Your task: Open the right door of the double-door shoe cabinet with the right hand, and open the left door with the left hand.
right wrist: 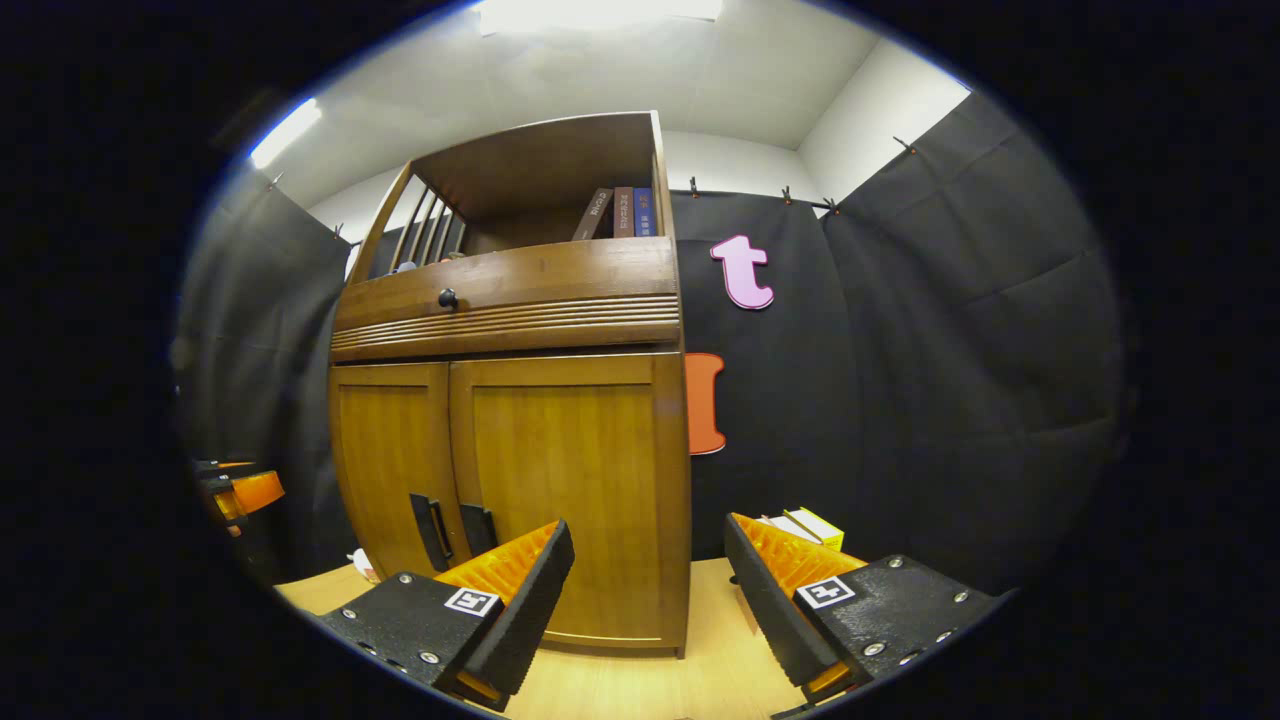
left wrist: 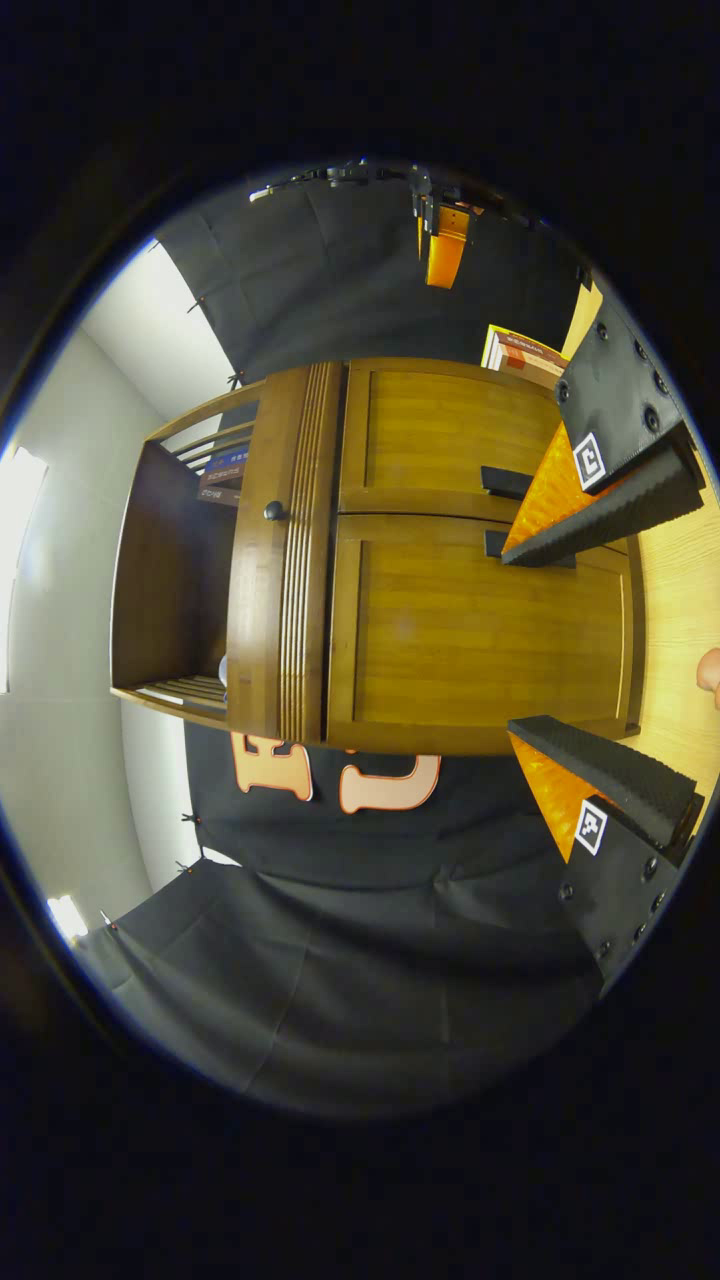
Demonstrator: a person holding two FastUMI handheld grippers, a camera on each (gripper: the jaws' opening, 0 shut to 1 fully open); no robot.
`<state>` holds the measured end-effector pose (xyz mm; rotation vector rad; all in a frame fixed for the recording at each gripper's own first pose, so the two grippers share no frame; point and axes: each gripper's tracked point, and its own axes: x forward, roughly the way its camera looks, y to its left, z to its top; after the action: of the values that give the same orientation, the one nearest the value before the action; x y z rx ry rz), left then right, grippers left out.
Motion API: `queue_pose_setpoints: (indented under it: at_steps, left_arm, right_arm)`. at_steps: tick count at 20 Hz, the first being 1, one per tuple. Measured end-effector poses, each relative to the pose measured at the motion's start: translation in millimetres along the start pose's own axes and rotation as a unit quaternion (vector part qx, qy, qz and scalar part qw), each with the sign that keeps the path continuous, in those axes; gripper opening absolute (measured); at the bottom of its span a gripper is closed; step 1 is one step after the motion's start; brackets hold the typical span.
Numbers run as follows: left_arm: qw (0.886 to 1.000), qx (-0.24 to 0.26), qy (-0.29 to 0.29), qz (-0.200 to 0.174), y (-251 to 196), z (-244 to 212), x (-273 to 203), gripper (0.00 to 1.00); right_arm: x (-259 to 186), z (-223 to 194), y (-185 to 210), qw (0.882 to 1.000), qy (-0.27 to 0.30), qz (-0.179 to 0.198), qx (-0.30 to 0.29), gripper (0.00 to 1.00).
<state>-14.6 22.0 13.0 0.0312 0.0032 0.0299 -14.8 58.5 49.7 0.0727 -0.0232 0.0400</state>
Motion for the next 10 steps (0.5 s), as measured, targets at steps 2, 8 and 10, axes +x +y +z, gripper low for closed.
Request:
queue_pose_setpoints:
  at_steps: [2,8,10]
  left_arm:
    - [1.000,0.001,-0.006,0.005,4.8,2.3,-3.6,0.93]
    - [1.000,0.006,-0.005,0.011,1.1,-3.2,-0.2,0.96]
    - [1.000,0.001,-0.002,0.010,1.1,-7.8,1.7,0.93]
  right_arm:
    - [1.1,-5.6,17.4,1.000,0.003,0.008,-0.005,0.93]
    - [17.0,-33.9,99.1,0.998,0.015,0.055,-0.006,0.93]
    - [26.1,-47.5,119.9,0.998,0.023,0.062,-0.009,0.93]
